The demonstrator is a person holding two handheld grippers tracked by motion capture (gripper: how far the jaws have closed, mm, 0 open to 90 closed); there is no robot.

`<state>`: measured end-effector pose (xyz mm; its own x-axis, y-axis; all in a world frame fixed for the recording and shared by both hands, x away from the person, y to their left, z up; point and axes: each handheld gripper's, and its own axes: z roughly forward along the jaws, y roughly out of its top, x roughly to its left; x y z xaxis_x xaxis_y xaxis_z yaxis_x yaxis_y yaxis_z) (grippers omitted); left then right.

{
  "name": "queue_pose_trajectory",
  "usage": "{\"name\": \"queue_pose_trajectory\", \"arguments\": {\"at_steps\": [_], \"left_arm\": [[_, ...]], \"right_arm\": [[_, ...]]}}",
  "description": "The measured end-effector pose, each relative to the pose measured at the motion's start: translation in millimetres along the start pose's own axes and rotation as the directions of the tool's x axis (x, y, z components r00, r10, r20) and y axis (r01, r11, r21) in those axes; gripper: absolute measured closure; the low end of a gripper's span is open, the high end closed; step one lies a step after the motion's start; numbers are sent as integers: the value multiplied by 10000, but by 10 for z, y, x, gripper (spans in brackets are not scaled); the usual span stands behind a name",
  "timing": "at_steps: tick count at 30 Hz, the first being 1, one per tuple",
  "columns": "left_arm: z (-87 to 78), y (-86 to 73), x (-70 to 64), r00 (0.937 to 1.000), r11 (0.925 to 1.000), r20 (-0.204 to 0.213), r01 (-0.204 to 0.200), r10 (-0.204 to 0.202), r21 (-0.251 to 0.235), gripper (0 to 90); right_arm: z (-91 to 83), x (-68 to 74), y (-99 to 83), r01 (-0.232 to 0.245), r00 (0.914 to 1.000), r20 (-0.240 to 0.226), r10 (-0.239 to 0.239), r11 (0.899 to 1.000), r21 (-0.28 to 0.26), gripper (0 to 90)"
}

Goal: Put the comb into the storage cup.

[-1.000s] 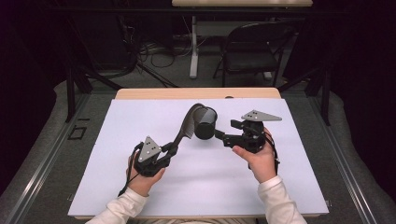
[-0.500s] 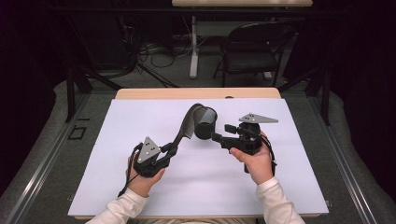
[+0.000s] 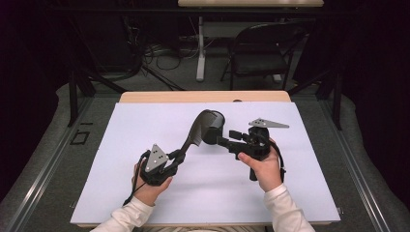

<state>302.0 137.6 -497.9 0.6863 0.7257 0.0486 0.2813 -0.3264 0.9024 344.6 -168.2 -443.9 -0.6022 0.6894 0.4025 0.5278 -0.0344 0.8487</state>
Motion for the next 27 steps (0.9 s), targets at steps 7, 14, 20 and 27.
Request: {"name": "queue_pose_trajectory", "arguments": {"at_steps": [7, 14, 20, 27], "left_arm": [[17, -9, -36, 9999, 10000, 94, -49, 49, 61, 726], [28, -13, -87, 9997, 9999, 235, -108, 105, 129, 726], [51, -21, -142, 9991, 9995, 359, -232, 225, 203, 726], [62, -32, -183, 9984, 9989, 407, -396, 386, 236, 726]], "right_arm": [[-8, -7, -9, -426, 9991, -68, 425, 9987, -282, 356], [-1, -21, -23, -1020, 9946, -232, 1013, 9943, -311, 356], [11, -16, -32, -1230, 9915, -446, 1219, 9921, -229, 364], [15, -19, -38, -1375, 9882, -696, 1365, 9904, -107, 420]]}}
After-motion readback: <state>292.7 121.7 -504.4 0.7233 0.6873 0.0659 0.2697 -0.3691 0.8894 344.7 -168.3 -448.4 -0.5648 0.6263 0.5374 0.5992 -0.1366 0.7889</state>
